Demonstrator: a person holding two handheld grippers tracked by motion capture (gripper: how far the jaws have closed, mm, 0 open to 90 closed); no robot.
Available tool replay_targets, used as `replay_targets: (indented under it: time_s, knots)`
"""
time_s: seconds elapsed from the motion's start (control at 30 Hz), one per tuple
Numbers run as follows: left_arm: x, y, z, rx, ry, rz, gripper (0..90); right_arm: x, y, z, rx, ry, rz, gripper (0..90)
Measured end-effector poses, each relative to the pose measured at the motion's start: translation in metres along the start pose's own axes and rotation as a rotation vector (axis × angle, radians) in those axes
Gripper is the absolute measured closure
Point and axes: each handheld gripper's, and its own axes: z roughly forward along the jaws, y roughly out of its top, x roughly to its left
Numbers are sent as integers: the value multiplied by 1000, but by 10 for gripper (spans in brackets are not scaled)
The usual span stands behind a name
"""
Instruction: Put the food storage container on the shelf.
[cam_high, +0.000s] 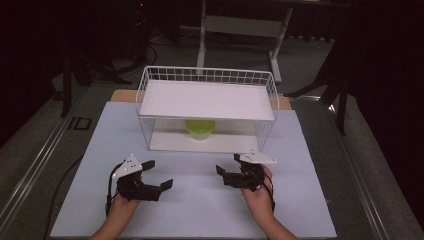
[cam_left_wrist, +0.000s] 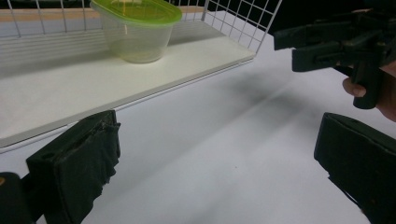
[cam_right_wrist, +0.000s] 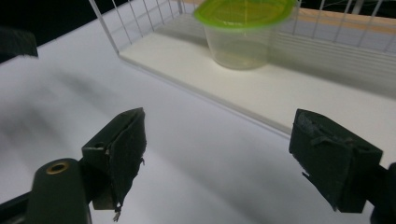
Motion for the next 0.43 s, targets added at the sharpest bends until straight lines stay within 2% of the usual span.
replay_targets:
  time_s: [0.2, 0.27, 0.43]
  knots:
    - [-1, 0, 1, 1, -4, 9, 12, -4, -16, -8, 48, -18, -43, 186]
    - [-2, 0, 1, 5, -4, 16, 13, -7, -19, -7, 49, -36, -61, 186]
    - [-3, 0, 2, 6, -6, 25, 13, -13, -18, -7, 37, -49, -57, 187]
